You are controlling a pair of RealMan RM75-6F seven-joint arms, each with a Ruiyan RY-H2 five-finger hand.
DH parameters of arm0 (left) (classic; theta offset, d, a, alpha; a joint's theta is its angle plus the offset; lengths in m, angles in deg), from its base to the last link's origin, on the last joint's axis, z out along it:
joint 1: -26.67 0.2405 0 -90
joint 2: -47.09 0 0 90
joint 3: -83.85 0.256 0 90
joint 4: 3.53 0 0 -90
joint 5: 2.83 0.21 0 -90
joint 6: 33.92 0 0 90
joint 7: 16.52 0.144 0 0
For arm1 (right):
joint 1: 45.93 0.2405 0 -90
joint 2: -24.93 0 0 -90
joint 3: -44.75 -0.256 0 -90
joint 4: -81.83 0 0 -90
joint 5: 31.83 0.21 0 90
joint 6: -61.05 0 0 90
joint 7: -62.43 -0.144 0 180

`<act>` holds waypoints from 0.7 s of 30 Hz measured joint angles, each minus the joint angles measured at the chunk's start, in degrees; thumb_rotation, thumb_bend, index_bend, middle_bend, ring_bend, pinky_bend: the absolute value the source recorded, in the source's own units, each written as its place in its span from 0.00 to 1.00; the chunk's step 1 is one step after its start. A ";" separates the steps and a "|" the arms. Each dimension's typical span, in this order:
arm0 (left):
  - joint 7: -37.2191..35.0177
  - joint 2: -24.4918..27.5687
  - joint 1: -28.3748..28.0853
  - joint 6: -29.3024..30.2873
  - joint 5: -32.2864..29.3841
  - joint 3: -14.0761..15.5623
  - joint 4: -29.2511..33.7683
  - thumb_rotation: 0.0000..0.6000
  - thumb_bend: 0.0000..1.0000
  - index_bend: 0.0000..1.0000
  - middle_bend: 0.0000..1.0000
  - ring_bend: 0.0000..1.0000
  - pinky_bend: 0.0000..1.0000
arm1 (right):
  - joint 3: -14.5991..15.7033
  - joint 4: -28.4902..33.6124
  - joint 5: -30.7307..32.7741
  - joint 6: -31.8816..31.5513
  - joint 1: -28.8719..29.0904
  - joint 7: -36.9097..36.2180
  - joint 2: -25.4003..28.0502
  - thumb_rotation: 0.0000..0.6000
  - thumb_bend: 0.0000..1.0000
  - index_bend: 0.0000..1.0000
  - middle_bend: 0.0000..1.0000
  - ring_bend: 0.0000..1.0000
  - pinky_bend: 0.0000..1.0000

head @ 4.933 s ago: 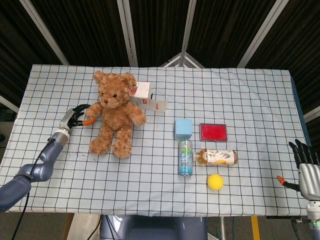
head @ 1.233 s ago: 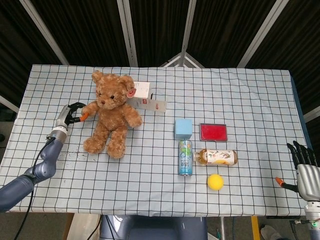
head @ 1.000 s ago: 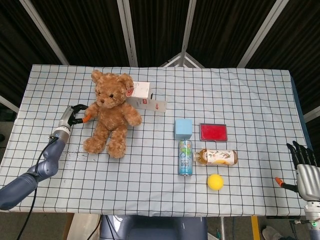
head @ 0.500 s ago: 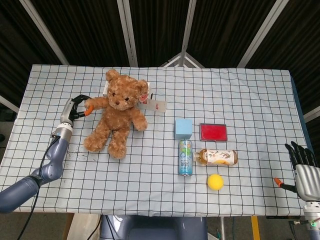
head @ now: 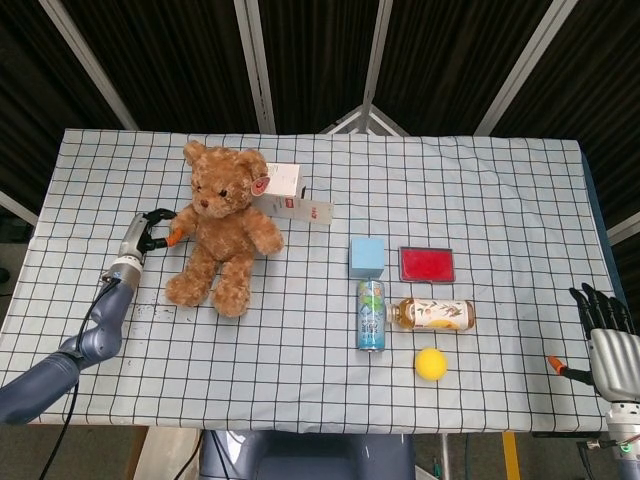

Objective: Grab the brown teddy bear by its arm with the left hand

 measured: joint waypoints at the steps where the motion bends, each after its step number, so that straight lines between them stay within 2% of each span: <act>1: 0.33 -0.02 -0.14 0.32 0.04 -0.01 0.19 1.00 0.56 0.46 0.34 0.00 0.00 | -0.01 0.01 0.05 0.02 0.00 0.00 0.00 1.00 0.13 0.05 0.02 0.00 0.00; 13: -0.44 1.46 0.75 7.68 2.07 -2.66 7.66 1.00 0.56 0.46 0.34 0.00 0.00 | 0.08 0.42 -0.37 -0.52 -0.18 0.02 0.20 1.00 0.13 0.05 0.02 0.00 0.00; 18: -2.37 1.57 1.73 11.04 3.78 -3.60 9.05 1.00 0.56 0.46 0.35 0.00 0.00 | 0.06 0.47 -0.25 -0.50 -0.23 -0.06 0.30 1.00 0.13 0.05 0.02 0.00 0.00; 21: -3.17 1.42 2.17 11.06 4.20 -3.45 8.54 1.00 0.56 0.46 0.35 0.00 0.00 | 0.07 0.43 -0.23 -0.45 -0.22 -0.12 0.31 1.00 0.13 0.06 0.02 0.00 0.00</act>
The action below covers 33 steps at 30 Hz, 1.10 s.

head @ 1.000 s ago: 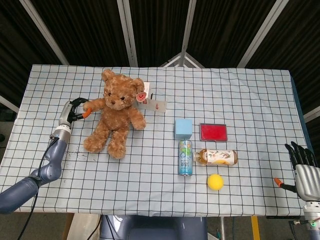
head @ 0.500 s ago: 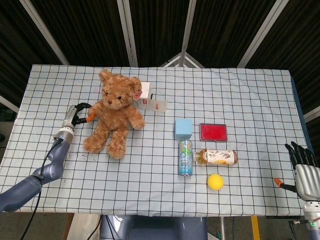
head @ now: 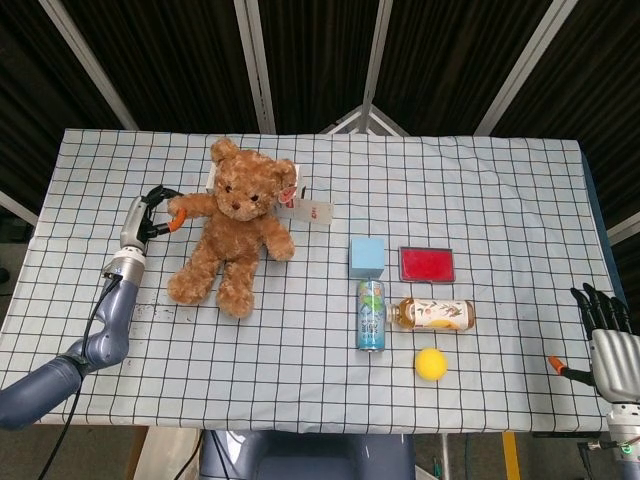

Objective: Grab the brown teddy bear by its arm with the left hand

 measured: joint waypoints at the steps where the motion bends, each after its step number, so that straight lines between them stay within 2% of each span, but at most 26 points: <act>1: -0.05 -0.02 0.04 -0.34 -0.04 0.13 -0.27 1.00 0.56 0.46 0.35 0.00 0.00 | 0.01 -0.01 0.01 0.05 0.01 -0.04 0.01 1.00 0.13 0.05 0.02 0.00 0.00; 9: 0.44 -0.25 -0.15 -5.76 -1.18 1.98 -4.58 1.00 0.56 0.46 0.34 0.00 0.00 | 0.03 0.06 0.10 0.19 0.07 0.21 -0.02 1.00 0.13 0.05 0.02 0.00 0.00; 12: 0.91 -0.39 -0.48 -6.78 -1.39 2.41 -5.58 1.00 0.53 0.44 0.33 0.00 0.00 | 0.02 0.09 0.13 0.27 0.12 0.36 -0.07 1.00 0.13 0.05 0.02 0.00 0.00; 18: 1.66 0.13 -0.68 -6.98 0.28 3.15 -5.10 1.00 0.40 0.31 0.24 0.00 0.00 | 0.01 0.16 0.13 0.14 0.07 0.44 -0.06 1.00 0.13 0.05 0.02 0.00 0.00; 23: 1.73 0.83 -0.52 -7.02 1.88 3.84 -3.98 1.00 0.31 0.12 0.05 0.00 0.00 | -0.01 0.25 0.17 0.03 -0.02 0.26 0.04 1.00 0.13 0.05 0.02 0.00 0.00; 25: 1.64 1.11 -0.43 -7.15 2.71 4.17 -3.67 1.00 0.29 0.06 0.01 0.00 0.00 | -0.02 0.28 0.20 0.00 -0.05 0.22 0.09 1.00 0.13 0.05 0.02 0.00 0.00; 28: 1.17 1.73 -0.19 -7.33 4.47 4.75 -3.06 1.00 0.29 0.02 0.00 0.00 0.00 | -0.01 0.34 0.22 0.00 -0.07 0.18 0.13 1.00 0.13 0.05 0.02 0.00 0.00; 33: -0.78 2.68 0.83 -5.24 7.43 5.03 -1.72 1.00 0.29 0.01 0.00 0.00 0.00 | 0.01 0.47 0.17 0.04 -0.07 0.12 0.22 1.00 0.13 0.05 0.02 0.00 0.00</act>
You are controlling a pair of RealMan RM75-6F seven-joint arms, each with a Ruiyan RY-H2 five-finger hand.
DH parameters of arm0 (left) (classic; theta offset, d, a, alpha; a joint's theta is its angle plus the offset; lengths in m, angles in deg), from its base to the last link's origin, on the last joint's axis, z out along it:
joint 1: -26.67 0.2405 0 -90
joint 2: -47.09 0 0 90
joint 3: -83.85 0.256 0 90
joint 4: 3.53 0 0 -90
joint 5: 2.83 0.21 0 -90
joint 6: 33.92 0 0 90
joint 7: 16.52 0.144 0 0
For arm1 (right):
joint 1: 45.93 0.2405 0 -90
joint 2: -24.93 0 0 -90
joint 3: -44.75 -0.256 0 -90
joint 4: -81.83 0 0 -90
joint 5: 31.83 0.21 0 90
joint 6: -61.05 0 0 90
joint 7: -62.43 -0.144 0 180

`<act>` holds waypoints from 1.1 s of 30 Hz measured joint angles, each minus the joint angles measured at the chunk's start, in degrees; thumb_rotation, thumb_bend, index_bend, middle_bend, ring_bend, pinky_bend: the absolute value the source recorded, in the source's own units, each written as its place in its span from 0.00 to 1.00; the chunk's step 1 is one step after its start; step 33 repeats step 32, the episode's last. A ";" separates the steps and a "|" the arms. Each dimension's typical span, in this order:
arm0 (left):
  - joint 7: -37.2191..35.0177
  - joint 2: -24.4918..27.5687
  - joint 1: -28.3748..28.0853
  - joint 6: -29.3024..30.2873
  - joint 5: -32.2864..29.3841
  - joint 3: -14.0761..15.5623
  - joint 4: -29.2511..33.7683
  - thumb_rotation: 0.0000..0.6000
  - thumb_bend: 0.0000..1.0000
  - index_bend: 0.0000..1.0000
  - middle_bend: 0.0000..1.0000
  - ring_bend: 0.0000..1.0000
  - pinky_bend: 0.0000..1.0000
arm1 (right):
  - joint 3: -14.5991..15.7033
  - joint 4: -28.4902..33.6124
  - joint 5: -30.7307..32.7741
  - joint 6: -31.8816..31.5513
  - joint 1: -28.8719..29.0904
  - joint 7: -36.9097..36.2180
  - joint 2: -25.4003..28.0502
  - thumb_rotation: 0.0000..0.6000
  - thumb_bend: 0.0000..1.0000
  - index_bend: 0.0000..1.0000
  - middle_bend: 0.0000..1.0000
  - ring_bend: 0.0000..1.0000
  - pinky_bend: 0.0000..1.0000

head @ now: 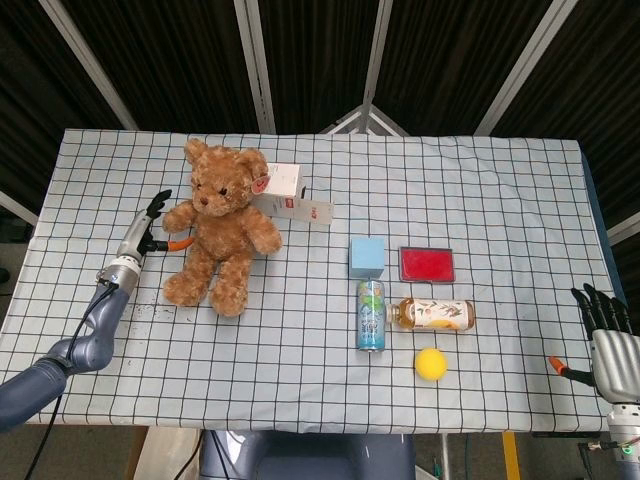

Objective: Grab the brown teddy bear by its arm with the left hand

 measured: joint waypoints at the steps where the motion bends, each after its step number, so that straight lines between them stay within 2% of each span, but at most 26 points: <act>1: -0.69 0.44 0.44 0.92 1.13 0.12 0.61 1.00 0.29 0.01 0.00 0.00 0.00 | 0.00 0.02 -0.01 0.00 0.00 -0.03 0.03 1.00 0.13 0.05 0.02 0.00 0.00; 9: -7.50 6.56 5.51 8.57 10.47 2.32 8.70 1.00 0.29 0.04 0.00 0.00 0.00 | 0.05 0.31 -0.16 -0.13 -0.07 -0.17 0.17 1.00 0.13 0.05 0.02 0.00 0.00; 15: -8.58 13.57 12.51 17.76 16.38 6.54 15.27 1.00 0.34 0.13 0.01 0.00 0.00 | 0.06 0.59 -0.31 -0.43 -0.22 -0.38 0.41 1.00 0.13 0.05 0.02 0.00 0.00; 18: -3.51 15.89 15.03 20.00 16.72 8.40 16.81 1.00 0.34 0.16 0.03 0.00 0.00 | 0.04 0.63 -0.33 -0.52 -0.27 -0.55 0.49 1.00 0.13 0.05 0.02 0.00 0.00; 21: 5.33 17.05 17.61 22.65 15.47 9.57 18.60 1.00 0.35 0.19 0.04 0.00 0.00 | -0.03 0.53 -0.33 -0.64 -0.30 -0.80 0.49 1.00 0.13 0.05 0.02 0.00 0.00; 25: 20.08 18.18 22.18 29.58 12.46 11.07 22.37 1.00 0.35 0.19 0.05 0.00 0.00 | -0.20 0.28 -0.30 -1.00 -0.38 -1.00 0.43 1.00 0.13 0.05 0.02 0.00 0.00; 28: 27.45 18.90 25.74 36.28 10.70 12.02 25.68 1.00 0.35 0.20 0.06 0.00 0.00 | -0.31 0.09 -0.45 -1.33 -0.44 -1.33 0.37 1.00 0.13 0.05 0.02 0.00 0.00; 31: 29.66 20.04 29.20 42.16 10.66 13.11 29.03 1.00 0.35 0.21 0.06 0.00 0.00 | -0.44 -0.32 -0.58 -1.73 -0.54 -1.78 0.30 1.00 0.13 0.05 0.02 0.00 0.00; 33: 29.60 20.60 30.19 43.41 11.00 13.57 30.00 1.00 0.35 0.21 0.07 0.00 0.00 | -0.57 -0.48 -0.57 -1.97 -0.56 -1.79 0.23 1.00 0.13 0.05 0.02 0.00 0.00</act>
